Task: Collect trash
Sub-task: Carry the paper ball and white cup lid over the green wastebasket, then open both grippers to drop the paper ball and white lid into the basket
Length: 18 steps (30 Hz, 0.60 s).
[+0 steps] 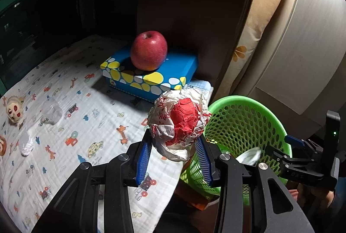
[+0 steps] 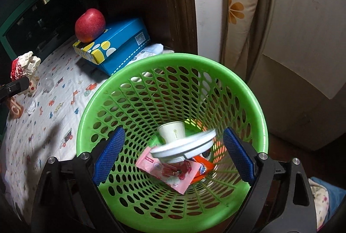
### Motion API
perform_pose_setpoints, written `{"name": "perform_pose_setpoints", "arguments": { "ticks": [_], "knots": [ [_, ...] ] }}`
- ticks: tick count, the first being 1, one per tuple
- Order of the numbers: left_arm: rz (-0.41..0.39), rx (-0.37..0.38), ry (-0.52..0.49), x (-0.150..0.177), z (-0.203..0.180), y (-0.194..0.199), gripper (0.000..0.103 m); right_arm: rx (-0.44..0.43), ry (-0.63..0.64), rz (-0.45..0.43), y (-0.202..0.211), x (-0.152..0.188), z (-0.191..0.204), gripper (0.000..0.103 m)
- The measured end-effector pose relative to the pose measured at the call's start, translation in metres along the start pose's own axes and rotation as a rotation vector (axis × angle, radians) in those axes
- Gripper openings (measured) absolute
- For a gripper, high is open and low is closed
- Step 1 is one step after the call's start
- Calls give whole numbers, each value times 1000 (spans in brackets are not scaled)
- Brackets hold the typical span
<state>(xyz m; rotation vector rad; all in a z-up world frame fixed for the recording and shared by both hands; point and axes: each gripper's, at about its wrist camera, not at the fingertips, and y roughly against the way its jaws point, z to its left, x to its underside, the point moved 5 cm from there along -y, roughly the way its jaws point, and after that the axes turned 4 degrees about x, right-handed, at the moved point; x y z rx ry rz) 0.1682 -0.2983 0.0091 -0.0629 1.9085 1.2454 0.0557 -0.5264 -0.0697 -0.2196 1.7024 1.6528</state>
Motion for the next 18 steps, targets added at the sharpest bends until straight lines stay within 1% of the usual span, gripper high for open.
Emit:
{"name": "perform_pose_setpoints", "arguments": {
  "ticks": [8, 15, 18],
  "knots": [
    [42, 47, -55, -1, -42, -24, 39, 1, -36, -36, 16, 0, -15, 92],
    [107, 99, -99, 11, -79, -51, 40, -1, -76, -70, 31, 0, -29, 92],
    [130, 111, -106, 17, -88, -60, 42, -3, -88, -76, 34, 0, -33, 92]
  ]
}}
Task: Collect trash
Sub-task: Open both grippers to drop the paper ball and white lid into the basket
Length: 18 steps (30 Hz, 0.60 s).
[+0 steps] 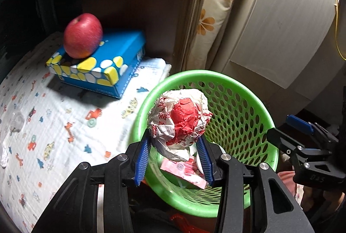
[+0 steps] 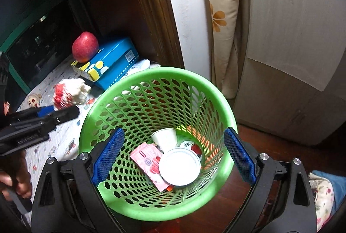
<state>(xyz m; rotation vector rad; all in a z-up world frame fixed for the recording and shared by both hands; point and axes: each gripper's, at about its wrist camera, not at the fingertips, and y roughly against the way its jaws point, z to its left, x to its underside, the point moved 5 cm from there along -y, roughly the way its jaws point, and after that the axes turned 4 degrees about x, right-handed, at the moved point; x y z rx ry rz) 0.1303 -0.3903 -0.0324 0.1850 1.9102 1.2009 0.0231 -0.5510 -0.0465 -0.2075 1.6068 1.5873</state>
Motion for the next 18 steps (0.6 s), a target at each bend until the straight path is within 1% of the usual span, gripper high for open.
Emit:
{"name": "perform_pose_setpoints", "arguments": {
  "ticks": [3, 4, 5, 6, 7, 9, 10, 14, 18],
  "knots": [
    [18, 19, 7, 4, -4, -7, 45, -2, -10, 1, 1, 1, -3, 92],
    [20, 27, 7, 5, -5, -8, 49, -4, -14, 1, 1, 1, -3, 92],
    [21, 36, 6, 5, -6, -8, 50, -8, -18, 2, 2, 1, -4, 92],
    [21, 42, 8, 6, -7, -8, 55, -10, -19, 3, 1, 2, -4, 92],
    [17, 46, 11, 6, -6, -7, 57, -11, -19, 3, 2, 2, -3, 92],
    [13, 54, 8, 7, -7, -5, 58, -16, -15, 5, 2, 3, -1, 92],
    [9, 52, 9, 8, -6, -3, 60, -17, -13, 4, 2, 3, 1, 92],
    [-8, 38, 29, 10, 5, 6, 61, -32, 3, -1, 4, 3, 11, 92],
    [-37, -17, 61, 15, 30, 23, 62, -55, 29, -4, 5, 1, 26, 92]
  ]
}}
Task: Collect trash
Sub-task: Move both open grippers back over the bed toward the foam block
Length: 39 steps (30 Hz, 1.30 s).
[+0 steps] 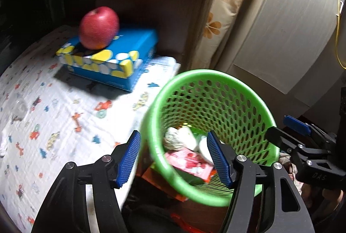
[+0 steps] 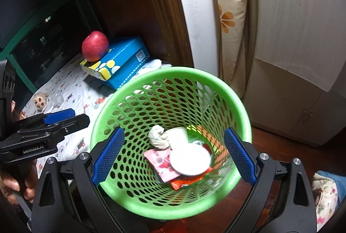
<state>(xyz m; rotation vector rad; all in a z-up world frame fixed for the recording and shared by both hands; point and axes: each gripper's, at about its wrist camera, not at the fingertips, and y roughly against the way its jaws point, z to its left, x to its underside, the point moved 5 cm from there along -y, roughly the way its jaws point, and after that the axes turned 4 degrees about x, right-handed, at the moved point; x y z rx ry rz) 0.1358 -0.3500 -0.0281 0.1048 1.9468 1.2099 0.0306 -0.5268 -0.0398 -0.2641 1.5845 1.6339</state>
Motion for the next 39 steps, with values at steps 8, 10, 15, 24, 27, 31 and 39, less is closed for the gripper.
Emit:
{"name": "perform_pose_setpoints", "arguments": {
  "ticks": [8, 10, 15, 24, 27, 31, 39],
  "knots": [
    [-35, -131, 130, 15, 85, 33, 62, -62, 78, 14, -13, -7, 53, 92],
    [-42, -170, 171, 21, 111, 42, 62, -82, 105, 19, -18, -9, 70, 92],
    [-57, -283, 266, 38, 177, 65, 62, -128, 163, 36, -30, -9, 113, 92],
    [-68, -467, 472, 64, 302, 100, 66, -200, 257, 63, -53, -10, 191, 92],
    [-65, -506, 535, 70, 342, 107, 70, -219, 283, 75, -62, -10, 216, 92],
    [-48, -537, 600, 73, 387, 104, 72, -241, 317, 91, -78, -11, 247, 92],
    [-13, -550, 721, 74, 460, 83, 75, -280, 389, 112, -111, -19, 304, 92]
  ]
}}
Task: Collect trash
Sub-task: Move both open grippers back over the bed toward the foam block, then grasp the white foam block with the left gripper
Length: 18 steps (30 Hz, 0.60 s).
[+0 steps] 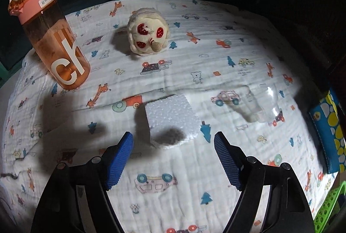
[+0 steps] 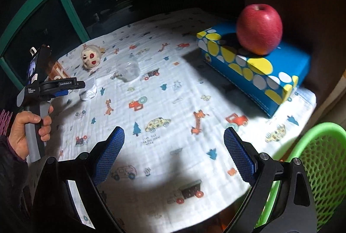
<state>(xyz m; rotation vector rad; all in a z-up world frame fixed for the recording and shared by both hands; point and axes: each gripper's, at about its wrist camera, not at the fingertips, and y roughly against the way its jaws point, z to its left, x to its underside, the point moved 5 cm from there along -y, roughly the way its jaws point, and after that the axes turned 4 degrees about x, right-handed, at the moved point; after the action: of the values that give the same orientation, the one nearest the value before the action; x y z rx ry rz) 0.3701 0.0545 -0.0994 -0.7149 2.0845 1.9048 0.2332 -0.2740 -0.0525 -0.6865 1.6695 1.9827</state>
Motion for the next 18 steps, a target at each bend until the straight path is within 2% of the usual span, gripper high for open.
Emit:
{"name": "perform_pose_setpoints", "arguments": {
  "ticks": [8, 13, 18],
  "knots": [
    [61, 4, 52, -15, 12, -39, 76, -28, 62, 22, -42, -26, 25, 92],
    [83, 46, 84, -16, 15, -52, 76, -53, 101, 31, -64, -39, 38, 92],
    [95, 129, 100, -14, 11, -57, 57, -71, 135, 46, -88, -51, 50, 92]
  ]
}}
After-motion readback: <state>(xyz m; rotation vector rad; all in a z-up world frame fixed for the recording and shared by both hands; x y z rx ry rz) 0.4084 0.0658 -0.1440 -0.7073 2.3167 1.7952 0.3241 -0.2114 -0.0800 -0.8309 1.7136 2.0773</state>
